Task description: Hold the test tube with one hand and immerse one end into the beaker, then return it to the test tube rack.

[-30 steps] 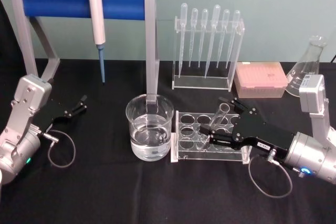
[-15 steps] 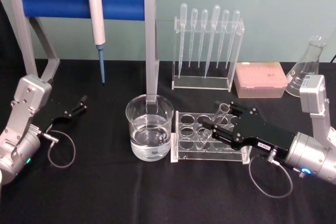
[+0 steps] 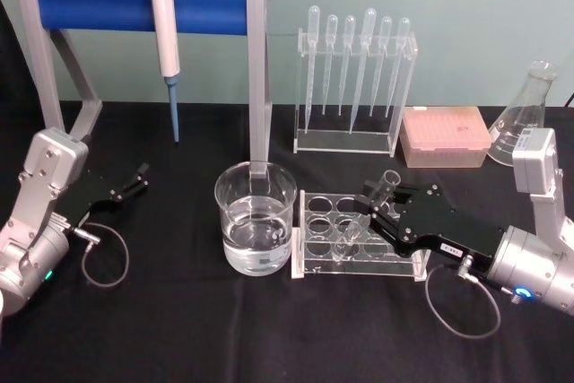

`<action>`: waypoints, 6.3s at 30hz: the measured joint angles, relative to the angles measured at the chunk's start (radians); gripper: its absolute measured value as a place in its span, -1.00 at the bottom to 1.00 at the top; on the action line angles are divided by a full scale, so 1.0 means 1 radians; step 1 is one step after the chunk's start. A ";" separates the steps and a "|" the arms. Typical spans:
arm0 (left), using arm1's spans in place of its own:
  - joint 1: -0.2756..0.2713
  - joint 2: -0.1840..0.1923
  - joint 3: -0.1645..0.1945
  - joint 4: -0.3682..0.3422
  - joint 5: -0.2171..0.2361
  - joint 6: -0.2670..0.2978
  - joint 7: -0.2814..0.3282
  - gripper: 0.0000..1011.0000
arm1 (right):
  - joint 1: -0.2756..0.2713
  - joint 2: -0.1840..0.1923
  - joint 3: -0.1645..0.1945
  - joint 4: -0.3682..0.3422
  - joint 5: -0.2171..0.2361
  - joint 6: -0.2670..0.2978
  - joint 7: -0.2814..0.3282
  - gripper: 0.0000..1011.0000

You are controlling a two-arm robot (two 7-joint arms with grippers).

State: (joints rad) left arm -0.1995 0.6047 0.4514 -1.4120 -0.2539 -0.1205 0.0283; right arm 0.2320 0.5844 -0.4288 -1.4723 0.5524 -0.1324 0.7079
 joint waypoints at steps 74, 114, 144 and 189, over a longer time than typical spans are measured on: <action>0.000 0.000 0.000 0.000 0.000 0.000 0.000 0.98 | 0.281 0.182 -0.073 -0.214 0.120 0.342 0.001 -0.55; 0.000 0.000 0.000 0.000 0.000 0.000 0.000 0.98 | 0.280 0.180 -0.071 -0.213 0.118 0.342 0.002 -0.55; 0.000 0.000 0.000 0.000 0.000 0.000 0.000 0.98 | 0.280 0.180 -0.071 -0.213 0.118 0.342 0.002 -0.55; 0.000 0.000 0.000 0.000 0.000 0.000 0.000 0.98 | 0.280 0.180 -0.071 -0.213 0.118 0.342 0.002 -0.55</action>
State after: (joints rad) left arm -0.1995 0.6047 0.4514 -1.4120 -0.2539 -0.1205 0.0283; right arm 0.5118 0.7646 -0.4995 -1.6853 0.6701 0.2097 0.7099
